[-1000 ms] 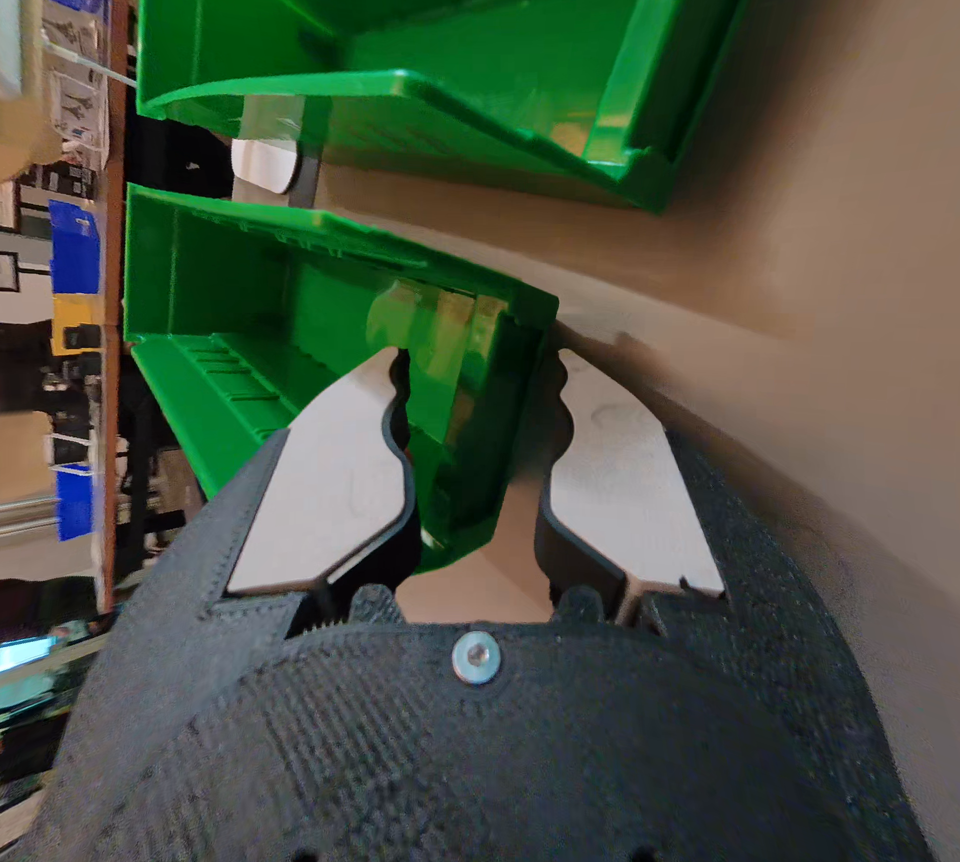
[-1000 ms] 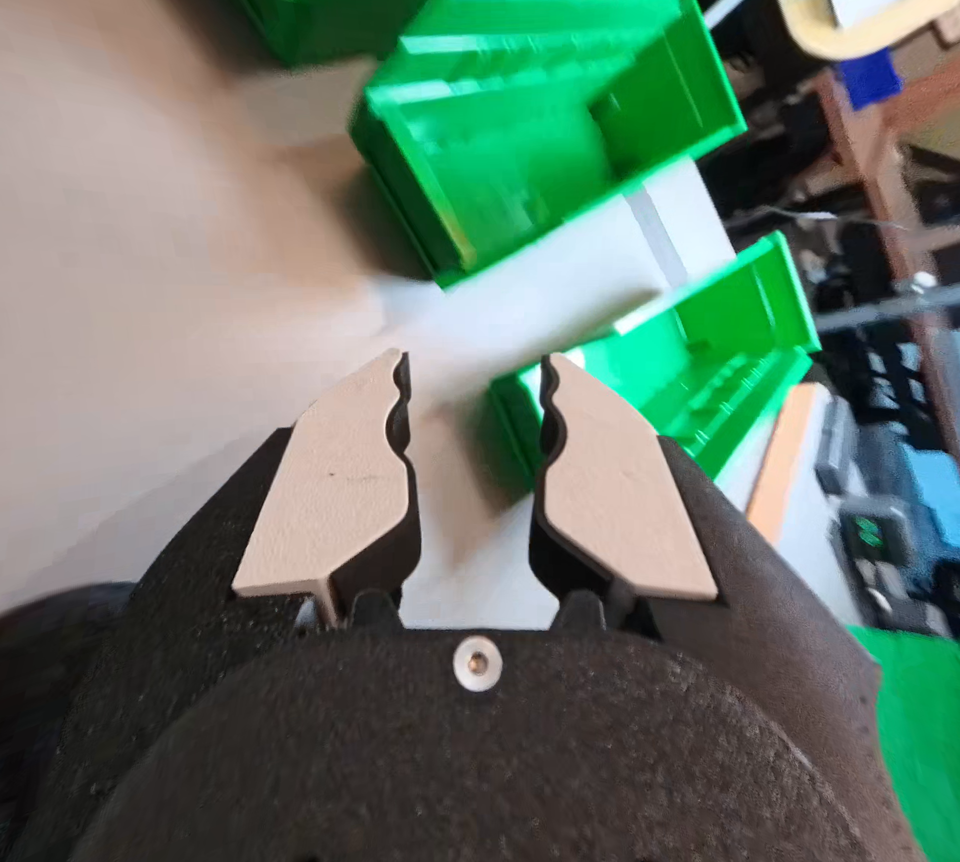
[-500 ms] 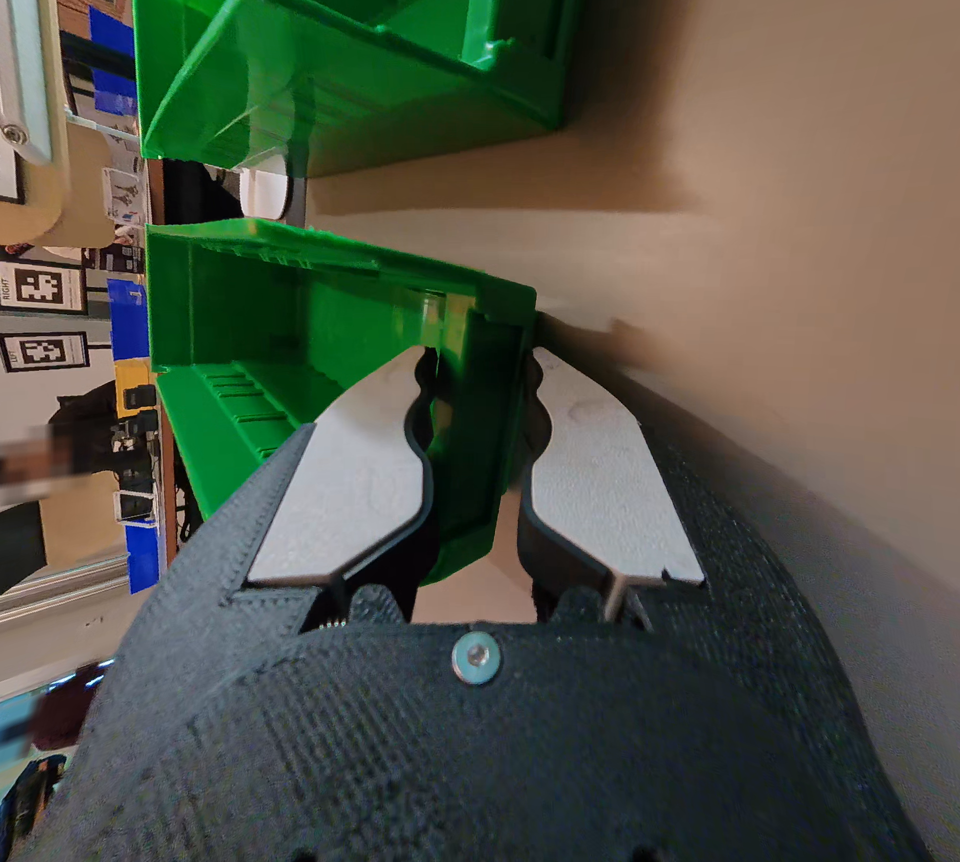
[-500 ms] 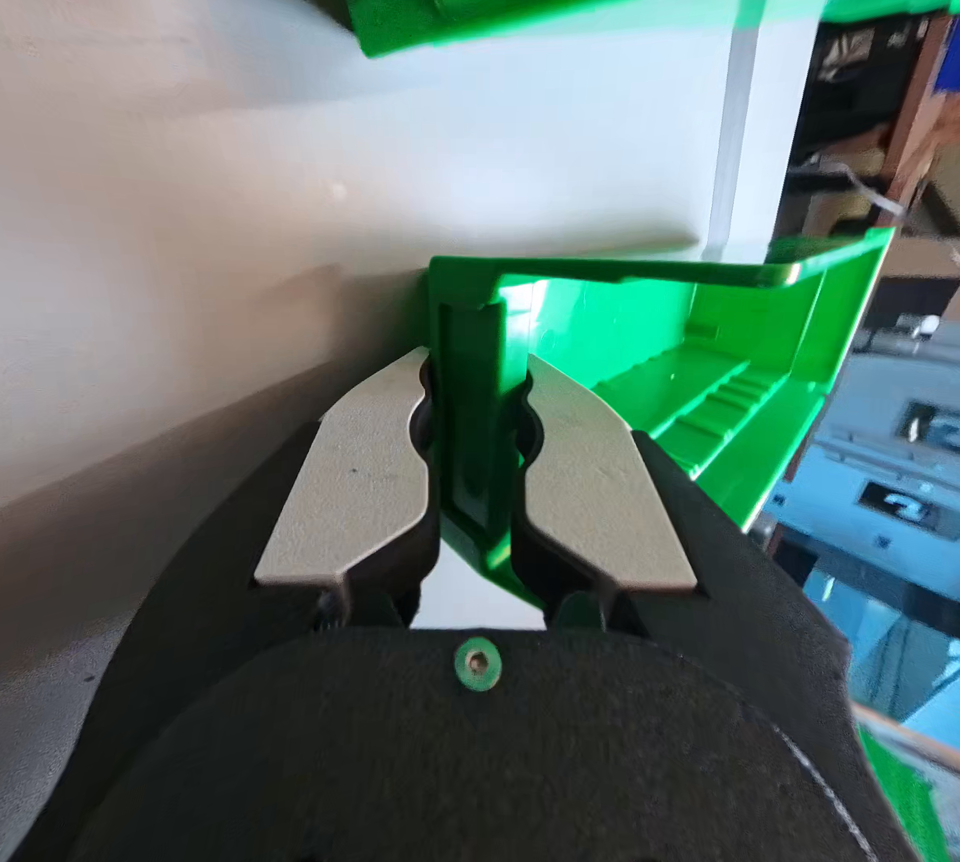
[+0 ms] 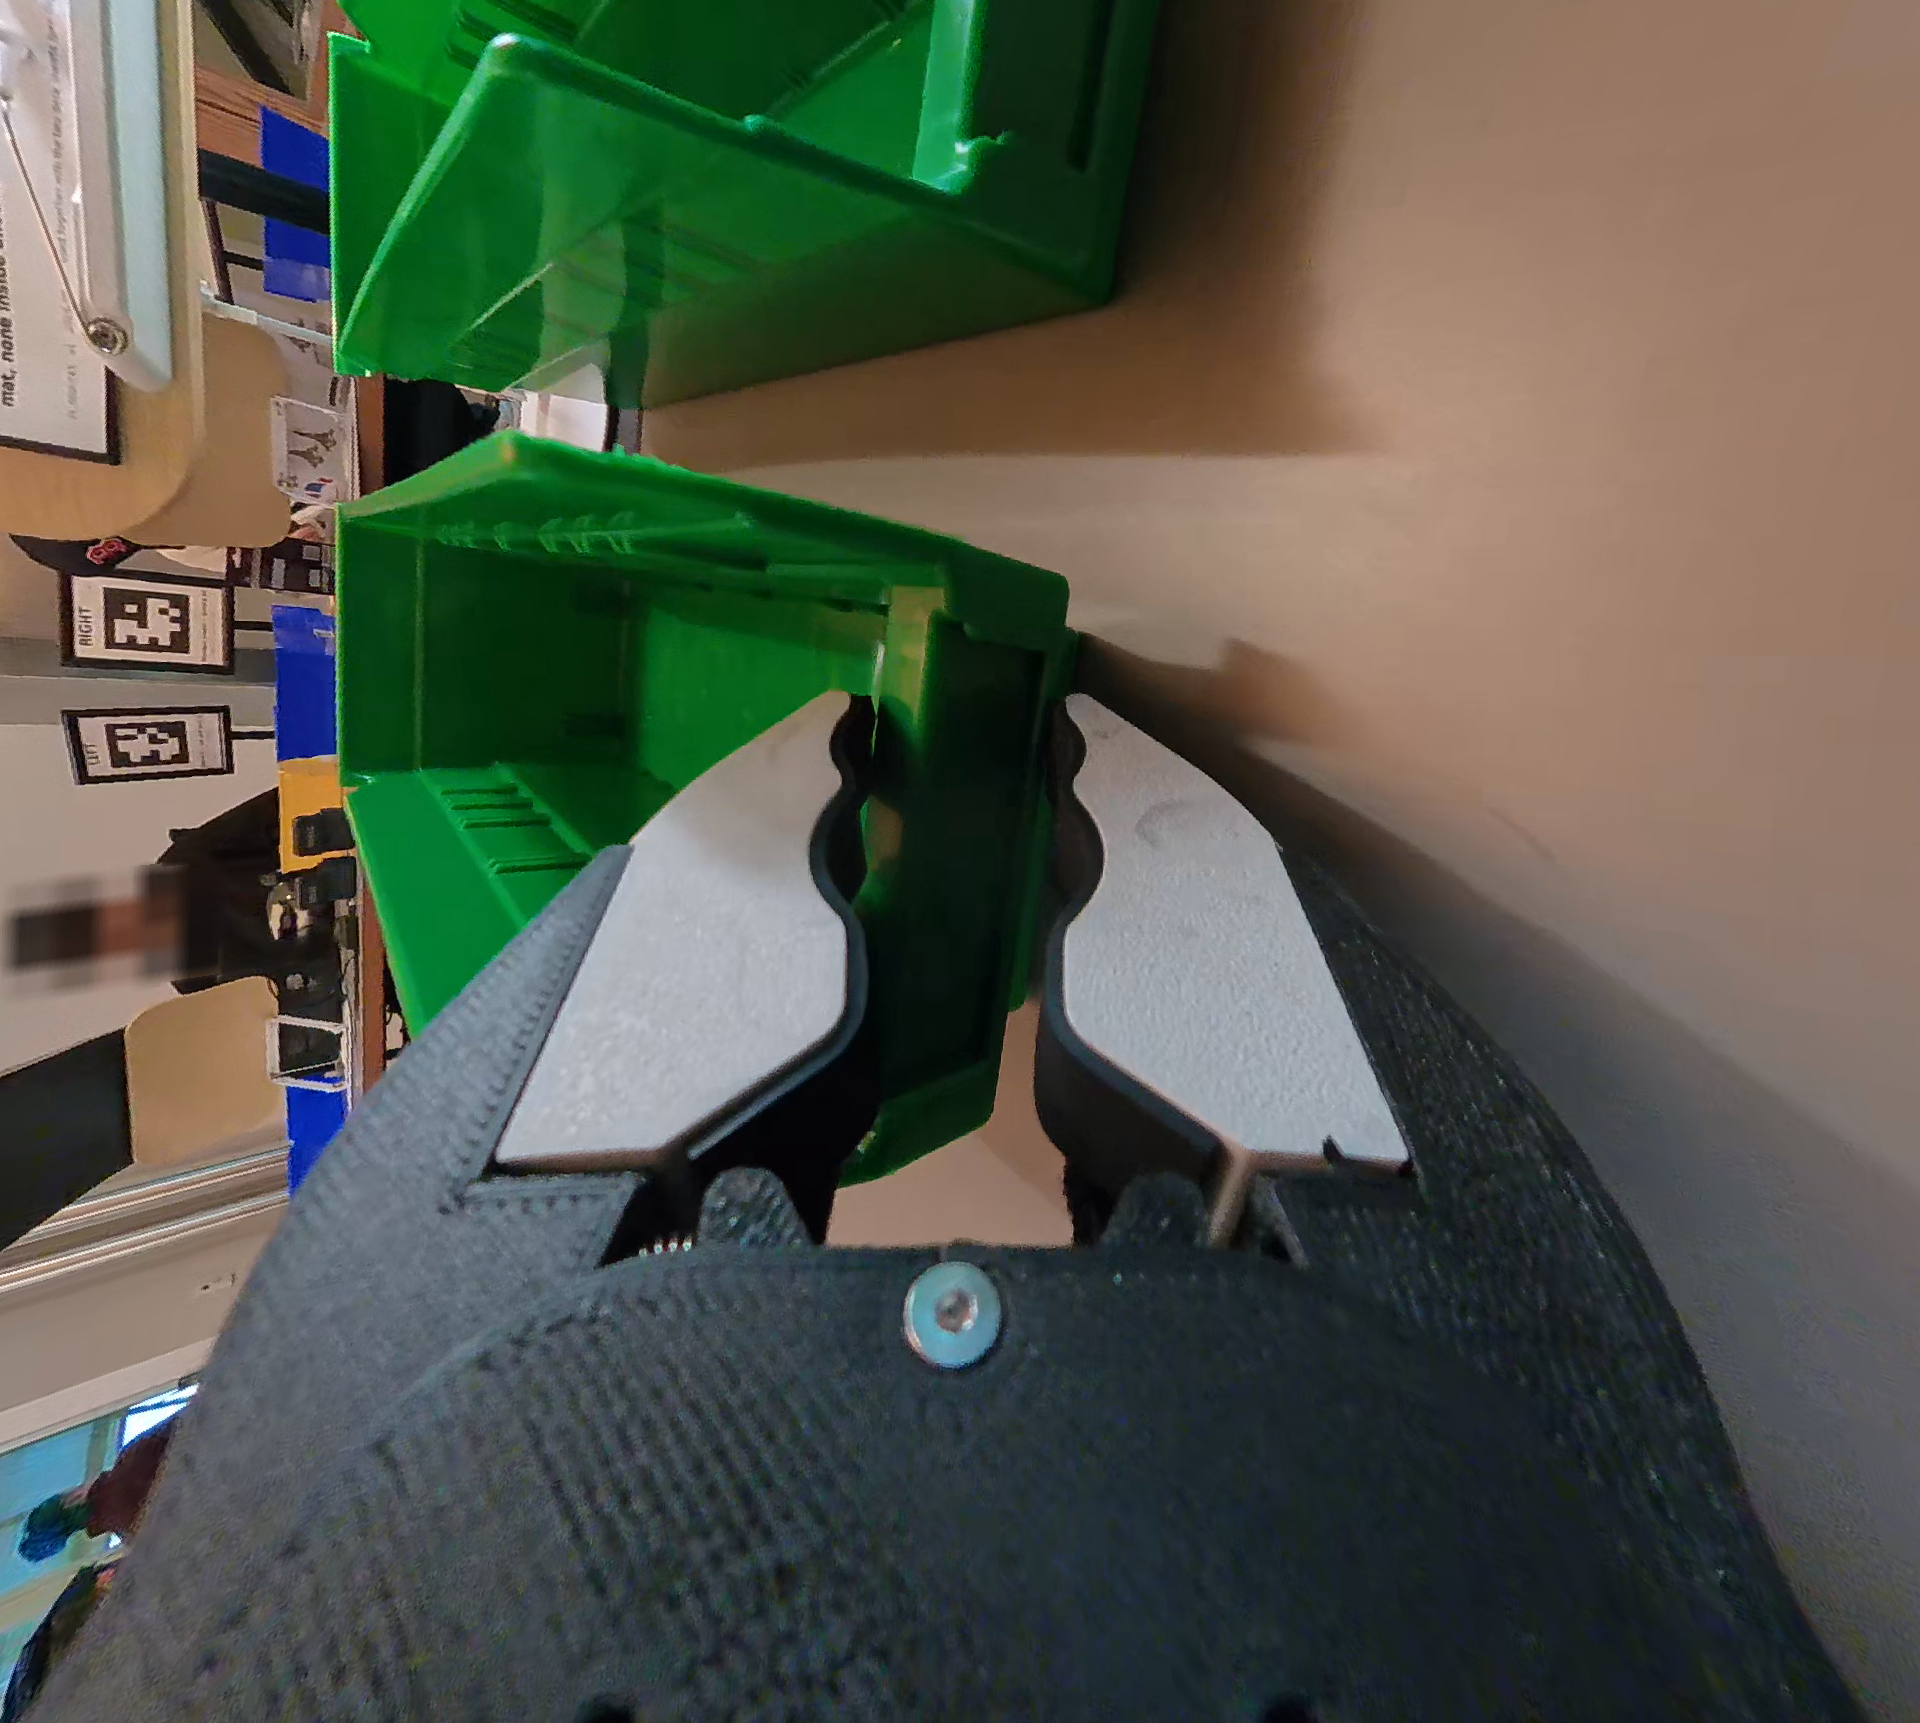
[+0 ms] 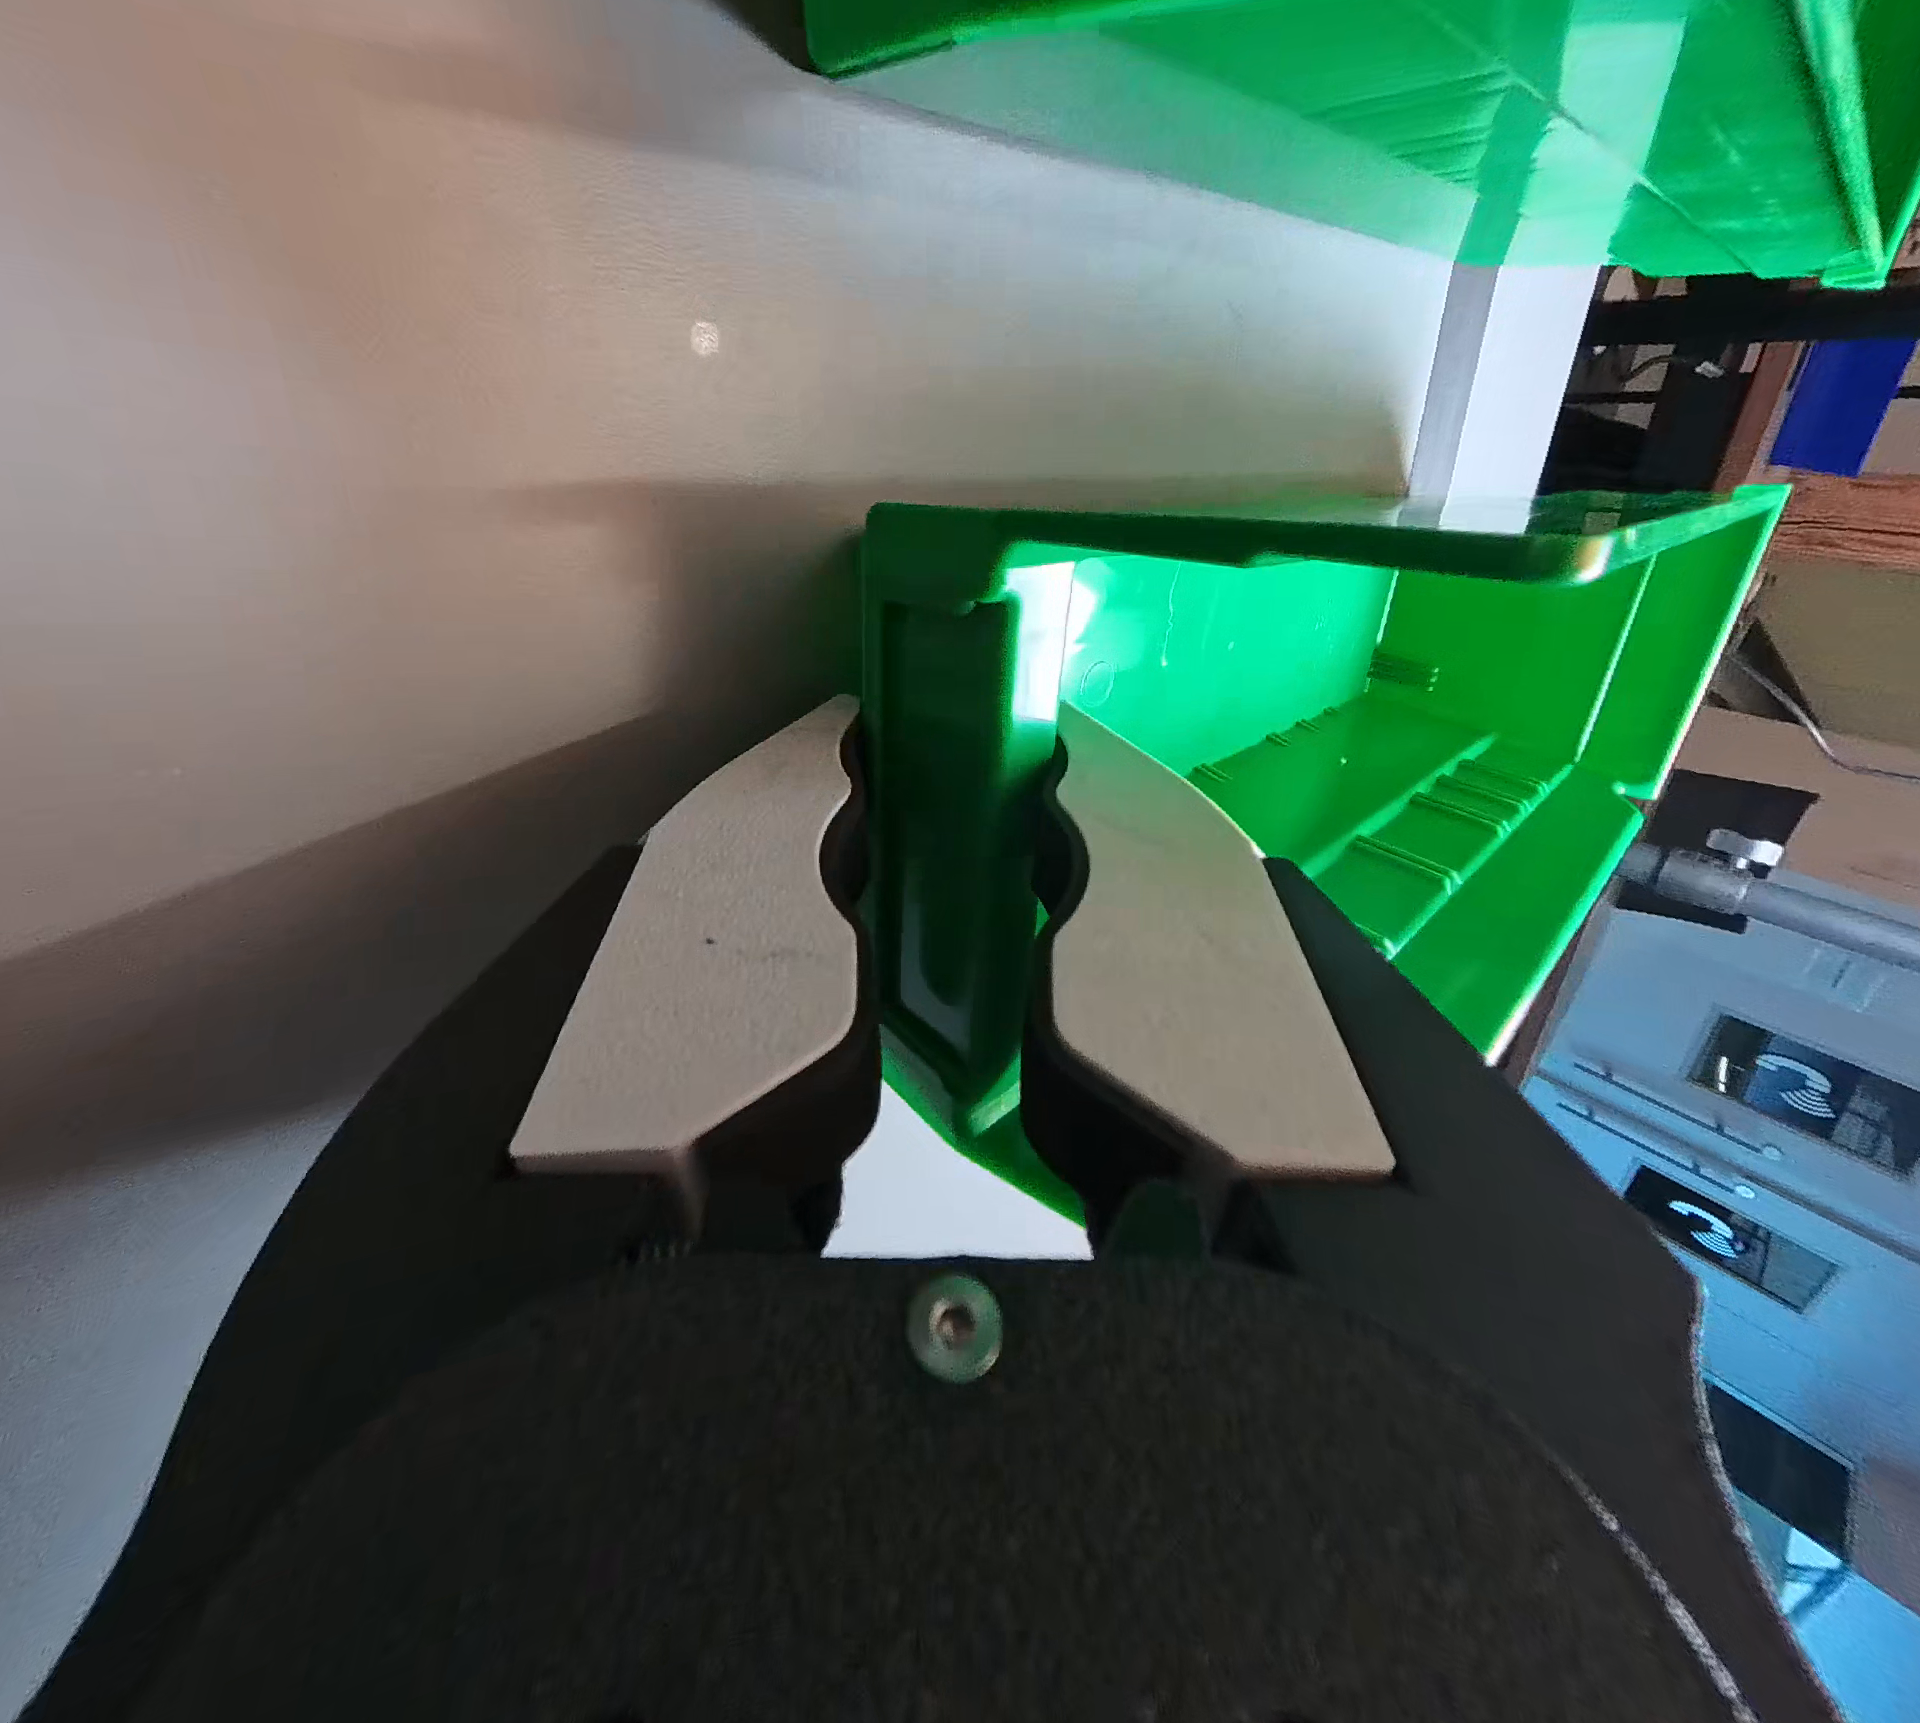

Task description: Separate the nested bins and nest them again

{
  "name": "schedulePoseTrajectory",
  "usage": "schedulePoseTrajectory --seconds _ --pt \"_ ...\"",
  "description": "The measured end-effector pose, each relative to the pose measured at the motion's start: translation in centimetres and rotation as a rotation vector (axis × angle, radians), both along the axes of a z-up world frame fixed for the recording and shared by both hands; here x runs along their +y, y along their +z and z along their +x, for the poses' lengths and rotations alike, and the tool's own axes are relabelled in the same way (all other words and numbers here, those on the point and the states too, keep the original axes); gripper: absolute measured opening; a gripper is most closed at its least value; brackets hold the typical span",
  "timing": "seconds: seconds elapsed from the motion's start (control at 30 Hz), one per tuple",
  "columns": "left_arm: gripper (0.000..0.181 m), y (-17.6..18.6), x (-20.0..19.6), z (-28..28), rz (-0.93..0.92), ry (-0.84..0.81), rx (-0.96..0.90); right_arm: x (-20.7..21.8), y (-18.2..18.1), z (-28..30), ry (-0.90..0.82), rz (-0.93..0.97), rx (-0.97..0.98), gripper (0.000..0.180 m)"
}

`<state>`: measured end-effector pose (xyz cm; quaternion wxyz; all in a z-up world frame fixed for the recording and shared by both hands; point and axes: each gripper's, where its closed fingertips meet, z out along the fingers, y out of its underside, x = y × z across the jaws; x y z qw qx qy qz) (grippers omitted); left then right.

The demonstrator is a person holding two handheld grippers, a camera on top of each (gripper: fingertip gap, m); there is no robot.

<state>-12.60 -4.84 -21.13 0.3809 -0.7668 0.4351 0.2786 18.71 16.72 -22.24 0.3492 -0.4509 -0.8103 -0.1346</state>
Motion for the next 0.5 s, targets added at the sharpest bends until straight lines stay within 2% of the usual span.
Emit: schedulePoseTrajectory --seconds 0.3,0.4,0.5 --pt "0.033 0.0 1.3 -0.5 0.023 -0.023 -0.008 0.8 0.1 0.4 0.004 0.033 -0.011 0.029" --pt "0.034 0.1 1.4 -0.6 0.042 -0.018 -0.016 -0.3 0.6 0.4 -0.034 0.0 0.026 0.041" --pt "0.04 1.0 1.0 0.3 0.067 -0.024 -0.133 -2.5 2.0 -0.1 -0.059 -0.072 0.147 0.047"
